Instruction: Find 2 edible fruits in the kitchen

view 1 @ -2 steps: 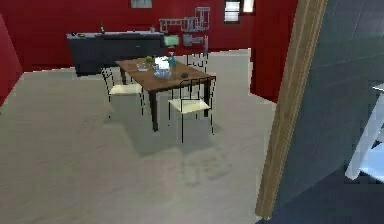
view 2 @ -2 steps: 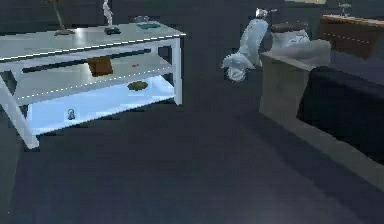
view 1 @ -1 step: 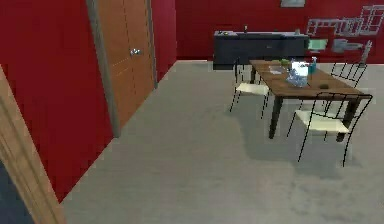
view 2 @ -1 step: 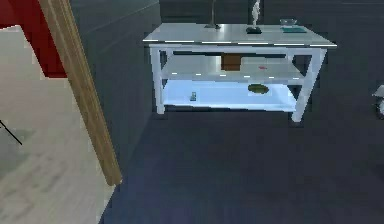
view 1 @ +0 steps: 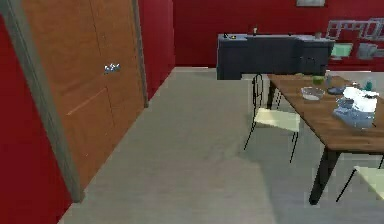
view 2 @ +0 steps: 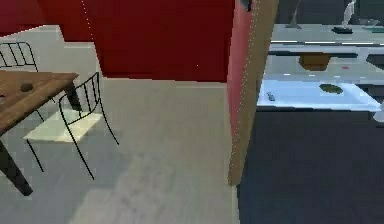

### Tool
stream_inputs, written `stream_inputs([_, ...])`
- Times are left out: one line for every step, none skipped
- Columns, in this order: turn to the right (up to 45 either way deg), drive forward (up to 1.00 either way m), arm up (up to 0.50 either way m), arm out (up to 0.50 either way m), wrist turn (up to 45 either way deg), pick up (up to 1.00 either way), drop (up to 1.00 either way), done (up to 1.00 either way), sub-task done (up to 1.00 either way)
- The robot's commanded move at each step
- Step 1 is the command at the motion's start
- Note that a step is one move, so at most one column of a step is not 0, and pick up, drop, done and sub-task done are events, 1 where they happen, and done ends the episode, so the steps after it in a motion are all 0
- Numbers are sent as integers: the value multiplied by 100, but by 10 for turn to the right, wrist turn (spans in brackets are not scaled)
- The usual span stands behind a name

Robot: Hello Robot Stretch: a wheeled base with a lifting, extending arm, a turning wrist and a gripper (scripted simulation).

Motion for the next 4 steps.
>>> stream_inputs([0,100,0,0,0,0,0,0,0])
stream_inputs([0,85,0,0,0,0,0,0,0])
stream_inputs([30,0,0,0,0,0,0,0,0])
stream_inputs([0,75,0,0,0,0,0,0,0])
